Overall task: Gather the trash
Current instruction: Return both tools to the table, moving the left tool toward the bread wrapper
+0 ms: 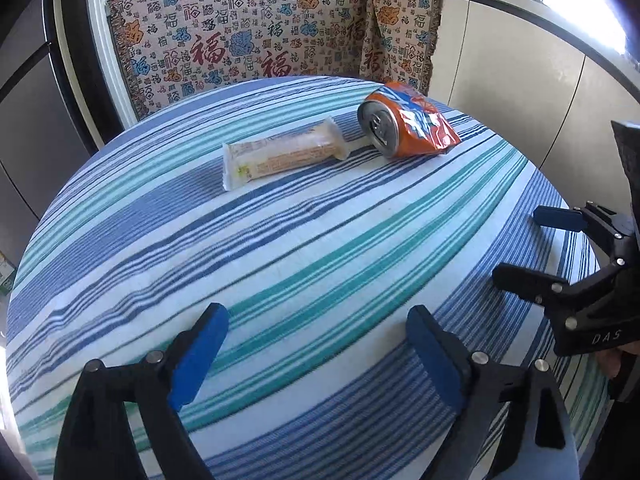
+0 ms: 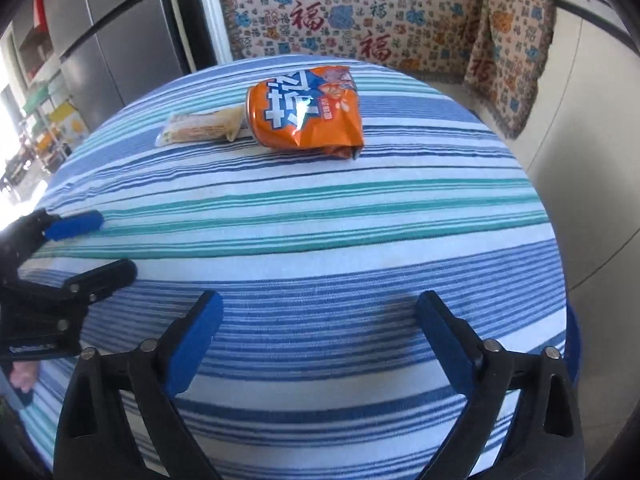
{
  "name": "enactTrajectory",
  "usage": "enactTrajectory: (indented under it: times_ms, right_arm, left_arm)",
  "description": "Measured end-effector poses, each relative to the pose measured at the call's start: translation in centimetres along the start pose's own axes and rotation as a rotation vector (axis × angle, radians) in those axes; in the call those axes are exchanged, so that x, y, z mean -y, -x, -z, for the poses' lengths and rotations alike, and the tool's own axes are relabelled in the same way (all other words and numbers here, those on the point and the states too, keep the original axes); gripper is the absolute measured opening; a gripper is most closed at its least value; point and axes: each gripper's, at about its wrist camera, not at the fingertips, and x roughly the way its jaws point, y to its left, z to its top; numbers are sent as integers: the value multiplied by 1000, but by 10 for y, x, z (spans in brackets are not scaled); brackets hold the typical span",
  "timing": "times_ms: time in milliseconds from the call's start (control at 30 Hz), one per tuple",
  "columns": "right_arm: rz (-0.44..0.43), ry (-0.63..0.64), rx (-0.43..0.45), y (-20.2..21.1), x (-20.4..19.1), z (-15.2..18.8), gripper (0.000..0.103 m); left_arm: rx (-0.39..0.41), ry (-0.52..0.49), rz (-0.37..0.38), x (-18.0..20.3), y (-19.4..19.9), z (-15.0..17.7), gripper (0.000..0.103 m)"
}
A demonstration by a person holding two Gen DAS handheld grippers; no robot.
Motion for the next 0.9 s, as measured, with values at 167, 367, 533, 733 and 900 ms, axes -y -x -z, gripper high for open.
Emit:
enactTrajectory:
  times_ms: [167,367,533,733,900]
  right_arm:
    - [27,23,-8,1,-11,1,103]
    - [26,22,-8,2,-11,1,103]
    - [27,22,-8,1,-11,1,103]
    - [26,22,-8,2,-9,1,103]
    - [26,21,-7,2,-9,1,103]
  left_arm:
    - [-17,-136,94,-23,-17,-21,103]
    - [-27,-209,151,-69,-50,-69,103]
    - [-42,-319,229,-72,-68,-94,103]
    - [-30,-382,271,-57,-86,-115,103]
    - [-23,-327,245,-53,-94,-122,99]
